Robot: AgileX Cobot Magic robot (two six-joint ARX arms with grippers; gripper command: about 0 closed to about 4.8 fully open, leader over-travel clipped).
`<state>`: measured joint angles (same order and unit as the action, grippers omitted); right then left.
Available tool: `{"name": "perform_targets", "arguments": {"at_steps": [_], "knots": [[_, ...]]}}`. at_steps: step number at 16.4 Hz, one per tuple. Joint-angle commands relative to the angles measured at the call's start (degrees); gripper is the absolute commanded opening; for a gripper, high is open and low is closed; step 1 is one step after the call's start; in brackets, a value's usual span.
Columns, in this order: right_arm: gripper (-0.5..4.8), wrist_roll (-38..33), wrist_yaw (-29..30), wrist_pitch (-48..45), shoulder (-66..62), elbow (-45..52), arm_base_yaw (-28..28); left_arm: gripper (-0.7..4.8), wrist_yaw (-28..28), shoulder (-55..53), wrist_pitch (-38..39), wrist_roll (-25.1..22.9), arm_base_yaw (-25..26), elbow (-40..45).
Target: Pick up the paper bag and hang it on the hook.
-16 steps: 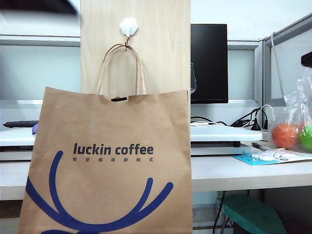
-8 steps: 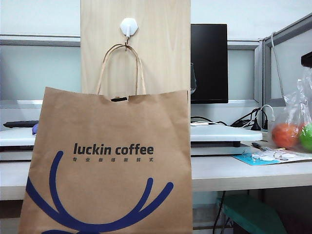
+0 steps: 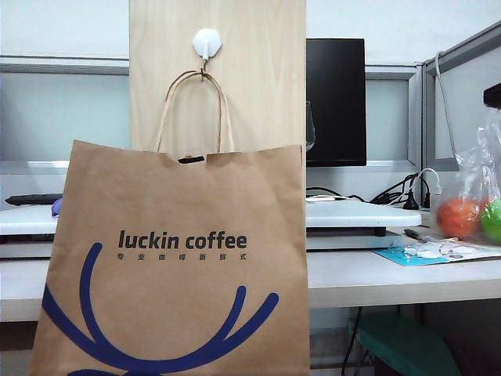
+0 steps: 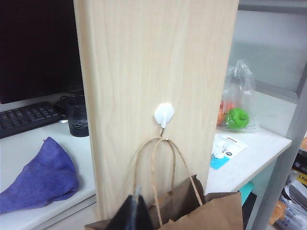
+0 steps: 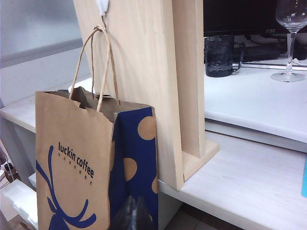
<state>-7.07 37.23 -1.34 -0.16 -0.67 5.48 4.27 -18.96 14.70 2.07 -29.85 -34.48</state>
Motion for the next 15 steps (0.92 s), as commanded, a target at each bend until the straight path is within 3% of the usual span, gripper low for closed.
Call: {"name": "perform_targets", "arguments": {"at_steps": [1,5,7,13,15], "knots": [[0.00,-0.22,-0.04,-0.39,0.00,0.39,0.00,-0.05,-8.02,2.21,5.07,-1.51,2.32,0.11],[0.00,-0.22,-0.04,-0.39,0.00,0.39,0.07,-0.05,-8.31,12.13,-1.75,-0.57,22.38,12.92],[0.00,-0.22,0.00,-0.39,0.00,0.39,0.02,-0.05,-4.24,18.71,-5.79,0.09,29.99,20.06],[0.00,-0.22,0.02,-0.39,-0.02,0.39,0.00,-0.05,-4.07,18.75,-21.92,2.97,32.11,32.92],[0.00,-0.22,0.00,-0.39,-0.02,0.39,0.04,-0.05,-4.04,18.75,-21.46,4.17,32.15,33.94]]}}
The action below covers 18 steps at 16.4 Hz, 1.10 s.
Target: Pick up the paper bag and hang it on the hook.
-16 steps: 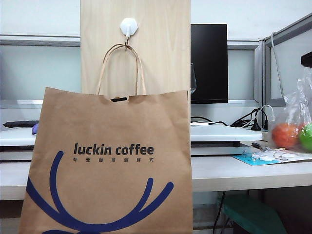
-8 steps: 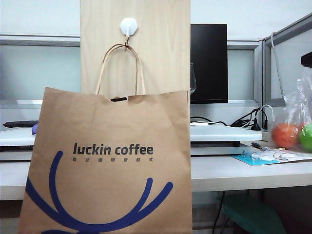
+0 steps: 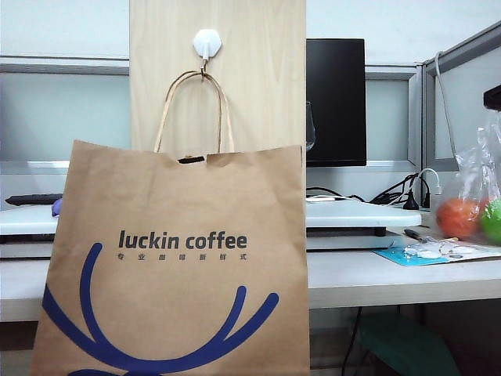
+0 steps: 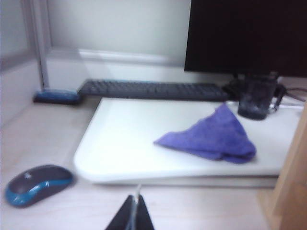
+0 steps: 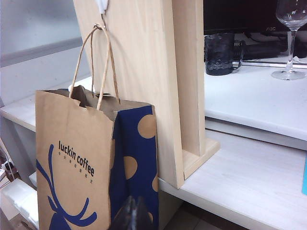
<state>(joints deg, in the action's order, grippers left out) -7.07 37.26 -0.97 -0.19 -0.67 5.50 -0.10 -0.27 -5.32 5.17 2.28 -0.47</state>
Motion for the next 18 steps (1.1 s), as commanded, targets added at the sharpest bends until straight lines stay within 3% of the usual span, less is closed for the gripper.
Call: {"name": "perform_targets", "arguments": {"at_steps": [1,16,17,18], "knots": [[0.00,-0.22,-0.04,-0.76,0.00,0.39,0.02,-0.05,0.33,0.07,-0.81,1.03,0.02,-0.07],[0.00,1.77,-0.92,-0.72,0.00,0.39,-0.11,-0.06,0.31,0.07,1.49,1.05,-0.04,-0.07],[0.00,3.10,-11.15,0.61,0.00,0.39,-0.09,-0.05,0.31,0.07,1.49,1.05,-0.04,-0.07],[0.00,2.80,-17.20,1.64,0.00,0.39,-0.07,-0.05,0.31,0.07,1.49,1.05,-0.04,-0.07]]}}
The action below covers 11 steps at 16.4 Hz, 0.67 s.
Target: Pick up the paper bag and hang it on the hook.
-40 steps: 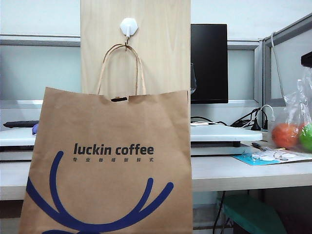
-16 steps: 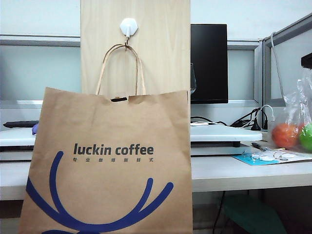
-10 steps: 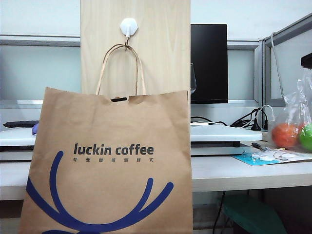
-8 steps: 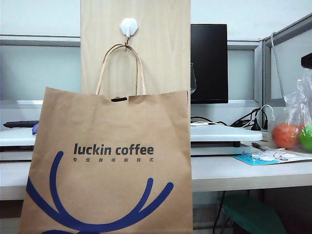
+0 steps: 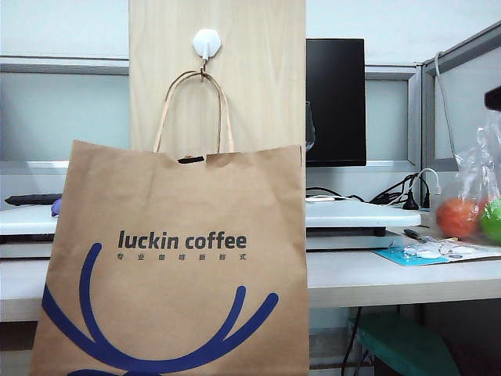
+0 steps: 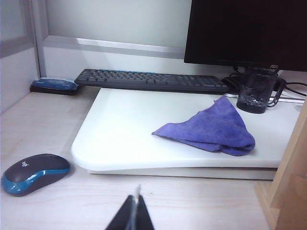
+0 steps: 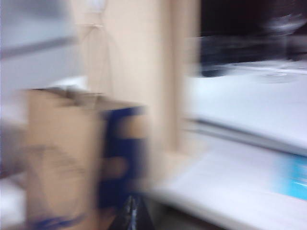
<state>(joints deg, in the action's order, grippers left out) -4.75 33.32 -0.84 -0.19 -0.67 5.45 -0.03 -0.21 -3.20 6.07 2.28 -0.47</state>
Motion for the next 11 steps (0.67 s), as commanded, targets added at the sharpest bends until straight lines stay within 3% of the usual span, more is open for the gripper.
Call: {"name": "perform_targets", "arguments": {"at_steps": [1,2,5,11], "knots": [[0.00,0.48,-21.18,2.38,0.00,0.39,-0.04,-0.05,0.26,0.00,-0.63,0.15,-0.04,-0.07],[0.00,1.60,-27.54,2.73,0.00,0.39,-0.04,-0.05,0.26,0.00,-0.63,0.15,-0.04,-0.07],[0.00,5.03,-29.92,4.50,0.00,0.39,-0.04,-0.05,0.24,0.00,-0.63,0.15,-0.04,-0.07],[0.00,5.09,-37.75,6.62,0.00,0.39,-0.04,-0.05,0.24,0.00,-0.63,0.15,-0.04,-0.07]]}}
